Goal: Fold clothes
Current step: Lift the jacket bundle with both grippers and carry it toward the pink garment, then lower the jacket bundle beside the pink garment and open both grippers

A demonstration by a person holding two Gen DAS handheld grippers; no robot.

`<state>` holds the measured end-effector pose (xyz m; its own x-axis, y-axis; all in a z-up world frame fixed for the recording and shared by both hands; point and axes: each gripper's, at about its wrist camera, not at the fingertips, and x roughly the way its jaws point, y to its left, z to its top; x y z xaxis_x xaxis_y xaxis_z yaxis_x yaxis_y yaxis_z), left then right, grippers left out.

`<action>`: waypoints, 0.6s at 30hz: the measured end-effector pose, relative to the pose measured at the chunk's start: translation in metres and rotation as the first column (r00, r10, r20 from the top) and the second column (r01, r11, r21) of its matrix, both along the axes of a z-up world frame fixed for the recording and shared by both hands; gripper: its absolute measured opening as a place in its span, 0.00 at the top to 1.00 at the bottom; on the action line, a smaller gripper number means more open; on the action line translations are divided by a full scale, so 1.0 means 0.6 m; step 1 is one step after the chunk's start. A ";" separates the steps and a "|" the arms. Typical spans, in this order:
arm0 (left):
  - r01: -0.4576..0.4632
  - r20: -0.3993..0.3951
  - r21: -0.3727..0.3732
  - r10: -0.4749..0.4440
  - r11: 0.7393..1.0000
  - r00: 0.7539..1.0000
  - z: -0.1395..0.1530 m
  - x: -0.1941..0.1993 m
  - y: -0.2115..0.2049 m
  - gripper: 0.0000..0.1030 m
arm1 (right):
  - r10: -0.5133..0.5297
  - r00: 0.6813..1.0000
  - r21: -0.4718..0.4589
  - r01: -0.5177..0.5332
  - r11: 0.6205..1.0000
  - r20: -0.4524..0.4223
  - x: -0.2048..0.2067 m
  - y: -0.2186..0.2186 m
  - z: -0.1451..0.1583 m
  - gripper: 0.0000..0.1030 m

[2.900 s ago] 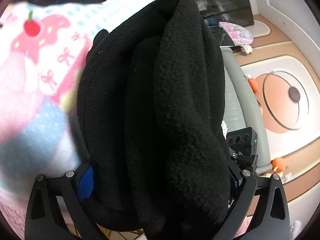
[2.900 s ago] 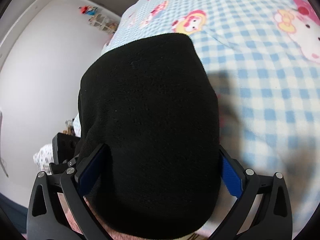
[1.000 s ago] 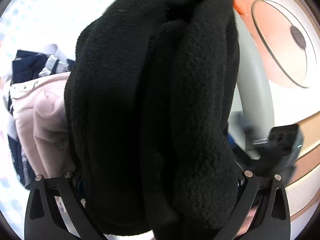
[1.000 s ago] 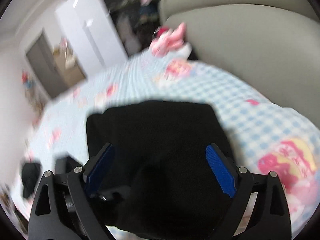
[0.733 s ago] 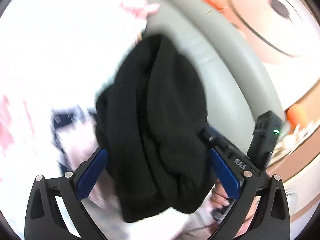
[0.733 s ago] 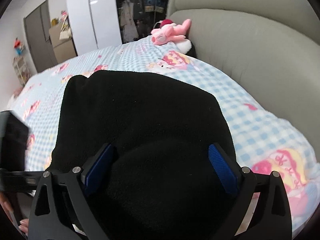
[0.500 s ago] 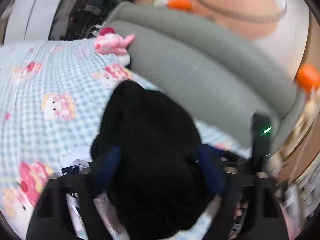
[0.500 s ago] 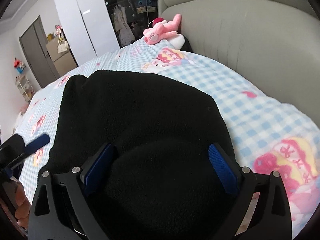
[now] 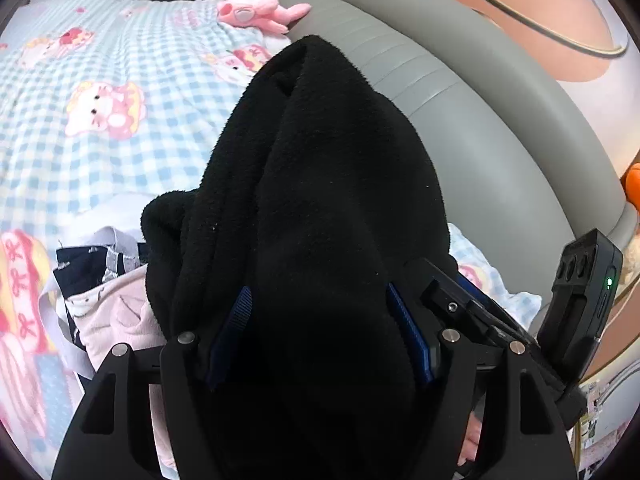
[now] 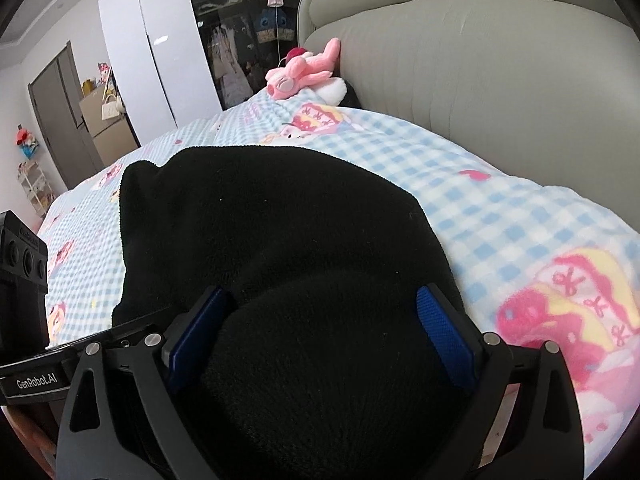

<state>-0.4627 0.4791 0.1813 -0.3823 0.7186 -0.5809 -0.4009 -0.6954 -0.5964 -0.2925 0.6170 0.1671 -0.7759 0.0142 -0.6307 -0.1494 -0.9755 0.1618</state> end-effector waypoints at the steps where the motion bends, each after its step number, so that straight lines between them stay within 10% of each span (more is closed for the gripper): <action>1: 0.002 0.008 -0.002 -0.002 1.000 1.000 0.001 -0.006 -0.001 0.31 | -0.017 1.000 0.012 0.017 1.000 -0.003 0.000 0.000 -0.006 0.06; 18: 0.032 0.026 -0.029 -0.031 0.999 0.999 0.091 -0.053 -0.042 0.17 | -0.043 0.998 -0.014 0.044 0.999 0.048 0.013 0.004 0.056 0.05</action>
<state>-0.4947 0.4538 0.2359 -0.3443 0.7124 -0.6115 -0.4074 -0.7002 -0.5863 -0.2844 0.6195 0.2009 -0.7437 0.0373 -0.6675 -0.1993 -0.9654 0.1681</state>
